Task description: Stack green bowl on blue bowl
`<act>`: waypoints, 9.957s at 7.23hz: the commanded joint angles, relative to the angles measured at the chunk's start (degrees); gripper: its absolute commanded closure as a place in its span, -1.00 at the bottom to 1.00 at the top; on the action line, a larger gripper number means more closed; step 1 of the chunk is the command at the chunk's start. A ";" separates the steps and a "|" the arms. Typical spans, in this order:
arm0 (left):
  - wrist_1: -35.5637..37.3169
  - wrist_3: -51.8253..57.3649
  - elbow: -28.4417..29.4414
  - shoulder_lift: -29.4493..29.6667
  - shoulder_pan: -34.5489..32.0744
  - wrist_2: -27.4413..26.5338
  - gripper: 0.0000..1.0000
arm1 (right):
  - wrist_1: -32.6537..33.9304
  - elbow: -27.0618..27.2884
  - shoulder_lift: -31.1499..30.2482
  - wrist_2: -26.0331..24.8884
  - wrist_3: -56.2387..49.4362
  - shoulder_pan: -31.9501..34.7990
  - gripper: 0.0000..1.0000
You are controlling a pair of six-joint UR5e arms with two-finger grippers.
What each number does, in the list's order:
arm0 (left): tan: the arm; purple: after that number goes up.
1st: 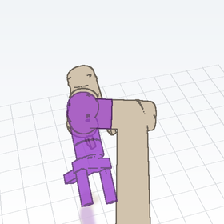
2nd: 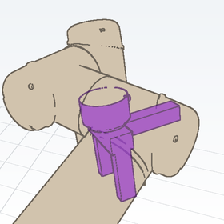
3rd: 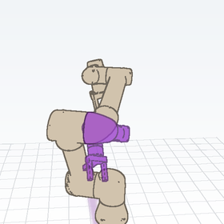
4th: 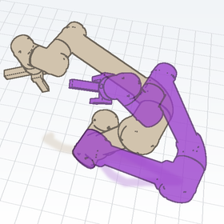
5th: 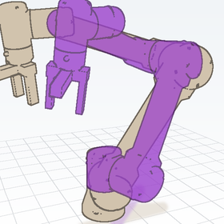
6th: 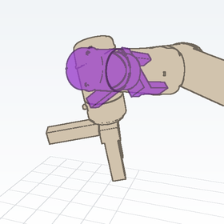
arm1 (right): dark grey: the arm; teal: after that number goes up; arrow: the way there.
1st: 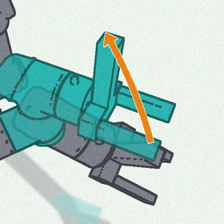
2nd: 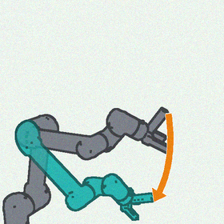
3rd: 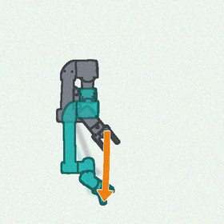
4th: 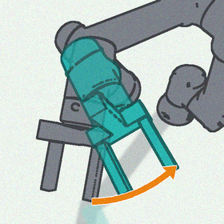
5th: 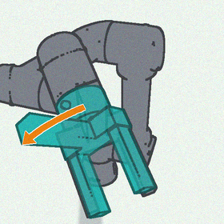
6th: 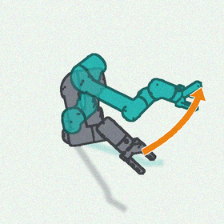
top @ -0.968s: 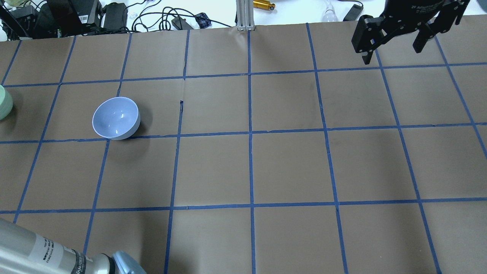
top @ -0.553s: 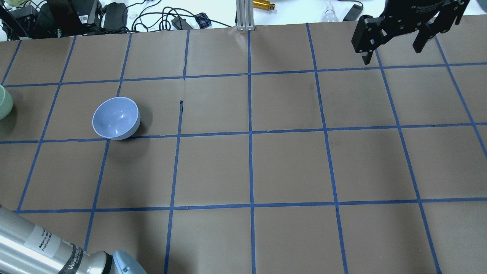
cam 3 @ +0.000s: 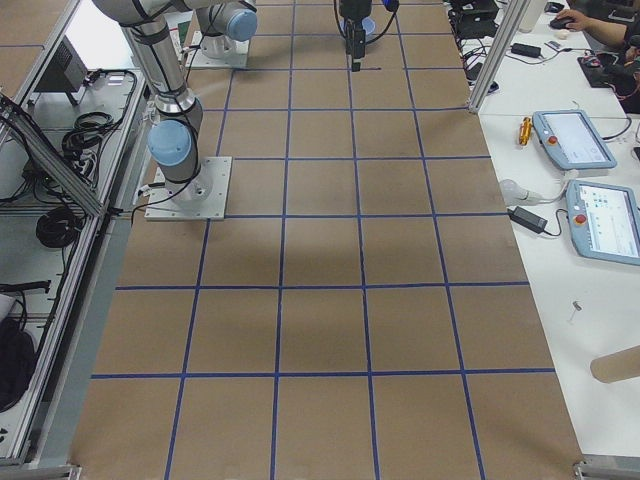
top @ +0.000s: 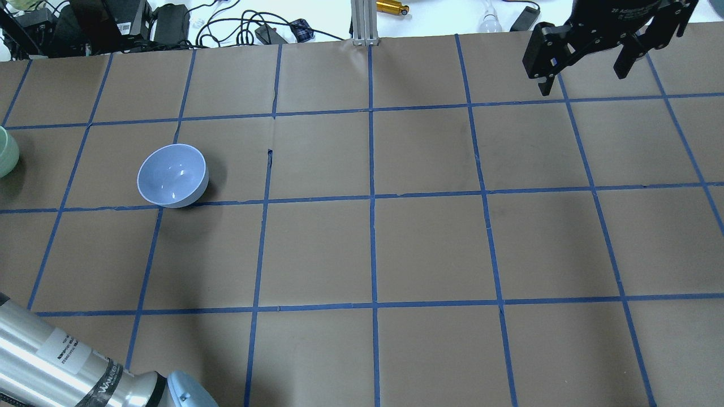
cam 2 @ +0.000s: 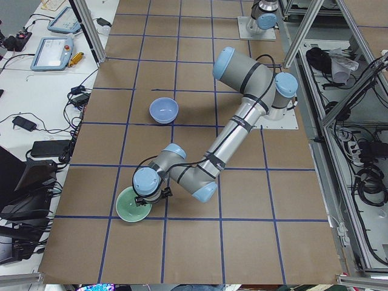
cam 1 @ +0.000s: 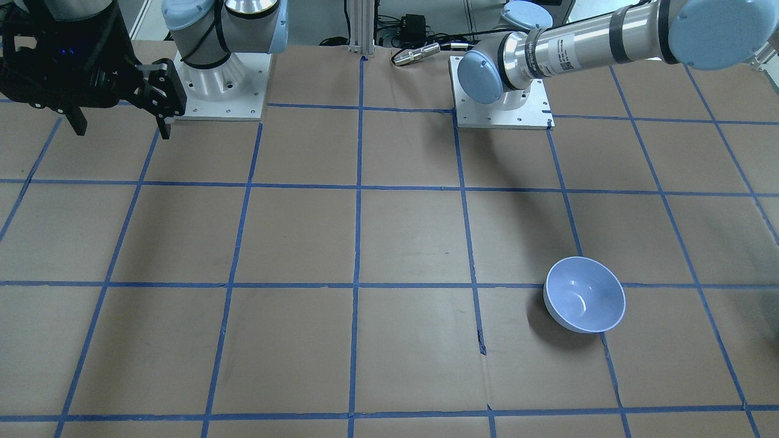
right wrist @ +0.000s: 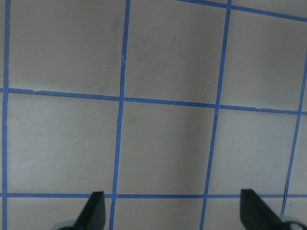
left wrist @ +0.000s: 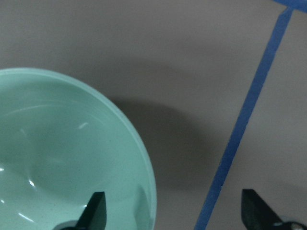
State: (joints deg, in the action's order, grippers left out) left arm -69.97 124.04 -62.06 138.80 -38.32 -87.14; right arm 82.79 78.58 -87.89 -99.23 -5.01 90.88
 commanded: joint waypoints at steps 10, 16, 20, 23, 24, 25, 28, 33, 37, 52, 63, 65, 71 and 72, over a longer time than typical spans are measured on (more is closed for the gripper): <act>1.59 4.72 1.33 1.03 -0.62 -1.37 -0.85 | 0.00 0.00 0.00 0.00 0.00 0.00 -1.00; 1.68 4.64 0.98 0.06 -1.58 -1.46 0.92 | 0.00 0.00 0.00 0.00 0.00 0.00 -1.00; 1.77 4.64 0.98 -0.11 -1.58 -1.46 1.00 | 0.00 0.00 0.00 0.00 0.00 0.00 -1.00; 1.42 6.20 0.45 -1.51 -1.76 -1.37 1.00 | 0.00 0.00 0.00 0.00 0.00 0.00 -1.00; 1.33 7.44 -0.59 -3.43 -2.11 -1.46 1.00 | 0.00 0.00 0.00 0.00 0.00 0.00 -1.00; 1.33 7.62 -2.87 -5.98 -3.24 -1.46 1.00 | 0.00 0.00 0.00 0.00 0.00 0.00 -1.00; 0.80 7.62 -17.42 -20.71 -8.33 -1.63 1.00 | 0.00 0.00 0.00 0.00 0.00 0.00 -1.00; 1.77 -2.10 -39.60 -41.40 -24.92 -1.46 1.00 | 0.00 0.00 0.00 0.00 0.00 0.00 -1.00; 15.47 -8.81 -51.92 -42.74 -30.67 -1.02 1.00 | 0.00 0.00 0.00 0.00 0.00 0.00 -1.00; -7.25 -47.77 -31.84 -45.12 -42.61 3.29 -1.00 | 0.00 0.00 0.00 0.00 0.00 0.00 -1.00; -21.59 -122.06 -28.65 -50.83 -53.53 -1.20 -1.00 | 0.00 0.00 0.00 0.00 0.00 0.00 -1.00; -23.63 -122.72 -27.94 -51.61 -53.09 -1.89 -1.00 | 0.00 0.00 0.00 0.00 0.00 0.00 -1.00; -23.28 -122.80 -26.71 -49.95 -52.73 -4.71 -1.00 | 0.00 0.00 0.00 0.00 0.00 0.00 -1.00; -23.28 -122.72 -26.53 -50.64 -52.73 -5.06 -1.00 | 0.00 0.00 0.00 0.00 0.00 0.00 -1.00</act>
State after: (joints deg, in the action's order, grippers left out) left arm -93.25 1.35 -88.70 88.50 -90.98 -92.06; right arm 82.79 78.57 -87.89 -99.23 -5.01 90.88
